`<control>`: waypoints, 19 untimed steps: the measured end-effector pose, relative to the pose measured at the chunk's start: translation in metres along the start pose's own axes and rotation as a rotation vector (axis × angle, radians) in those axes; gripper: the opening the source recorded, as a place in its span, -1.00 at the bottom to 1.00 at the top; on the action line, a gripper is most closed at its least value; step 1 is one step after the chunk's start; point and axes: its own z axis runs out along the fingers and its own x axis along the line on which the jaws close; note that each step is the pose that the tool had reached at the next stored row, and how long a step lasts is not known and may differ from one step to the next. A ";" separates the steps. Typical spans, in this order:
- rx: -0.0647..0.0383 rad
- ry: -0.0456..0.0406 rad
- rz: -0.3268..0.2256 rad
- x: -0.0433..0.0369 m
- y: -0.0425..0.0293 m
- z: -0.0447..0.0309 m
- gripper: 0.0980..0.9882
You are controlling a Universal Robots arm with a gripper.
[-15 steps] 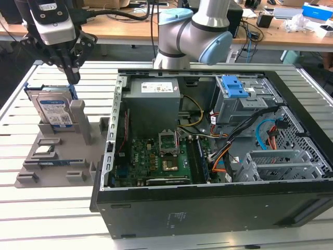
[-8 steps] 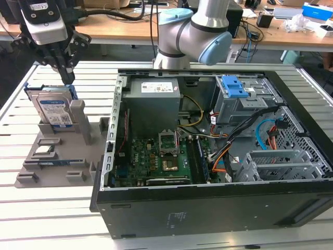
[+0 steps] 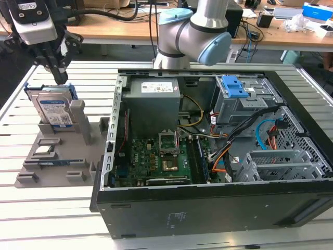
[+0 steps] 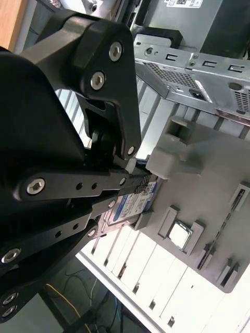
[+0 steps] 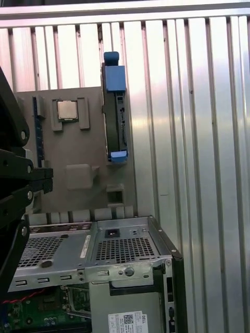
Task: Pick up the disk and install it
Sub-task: 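Reach for the disk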
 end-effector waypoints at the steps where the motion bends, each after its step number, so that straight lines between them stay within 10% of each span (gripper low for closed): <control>1: 0.000 0.0001 0.000 0.0016 -0.0001 -0.0001 -0.98; 19: 0.000 0.0000 0.000 0.0402 -0.0030 -0.0011 -0.98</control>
